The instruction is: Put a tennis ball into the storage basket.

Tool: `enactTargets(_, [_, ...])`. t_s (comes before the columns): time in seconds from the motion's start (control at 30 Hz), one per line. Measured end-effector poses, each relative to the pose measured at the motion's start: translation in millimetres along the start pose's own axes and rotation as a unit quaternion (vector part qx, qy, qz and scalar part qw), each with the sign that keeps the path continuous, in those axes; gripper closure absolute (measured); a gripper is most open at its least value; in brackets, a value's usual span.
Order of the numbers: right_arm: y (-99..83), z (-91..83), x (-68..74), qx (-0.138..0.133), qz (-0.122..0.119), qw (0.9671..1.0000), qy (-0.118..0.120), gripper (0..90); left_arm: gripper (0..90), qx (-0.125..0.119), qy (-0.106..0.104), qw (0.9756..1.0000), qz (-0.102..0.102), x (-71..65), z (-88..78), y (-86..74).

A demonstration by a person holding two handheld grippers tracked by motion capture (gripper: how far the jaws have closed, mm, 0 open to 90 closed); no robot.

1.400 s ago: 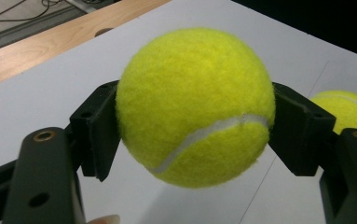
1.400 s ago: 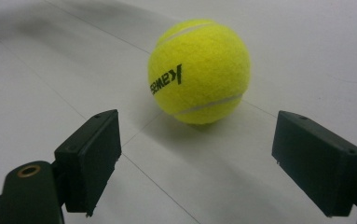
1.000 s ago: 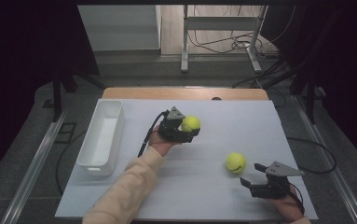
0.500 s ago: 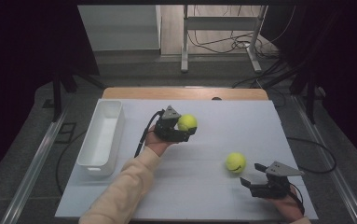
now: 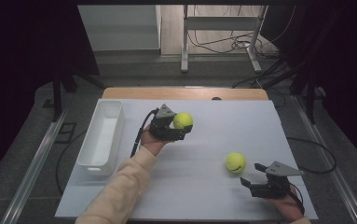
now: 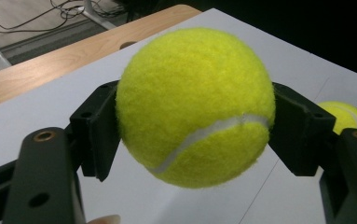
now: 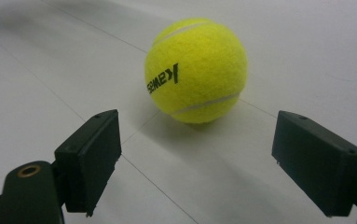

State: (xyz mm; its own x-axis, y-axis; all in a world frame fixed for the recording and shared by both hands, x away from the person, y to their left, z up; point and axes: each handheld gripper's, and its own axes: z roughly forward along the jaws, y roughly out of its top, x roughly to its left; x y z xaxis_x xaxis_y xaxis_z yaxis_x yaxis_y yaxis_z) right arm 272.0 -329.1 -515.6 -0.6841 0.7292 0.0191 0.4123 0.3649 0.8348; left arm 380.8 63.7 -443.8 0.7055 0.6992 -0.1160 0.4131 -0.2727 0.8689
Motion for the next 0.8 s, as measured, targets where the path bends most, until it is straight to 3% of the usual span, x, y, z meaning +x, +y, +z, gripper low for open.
enactTargets(0.8, [0.1,0.0,-0.2,0.0,0.0,1.0,-0.001,16.1,26.5,-0.017,0.012,0.9998,-0.007,9.0,-18.2,1.5])
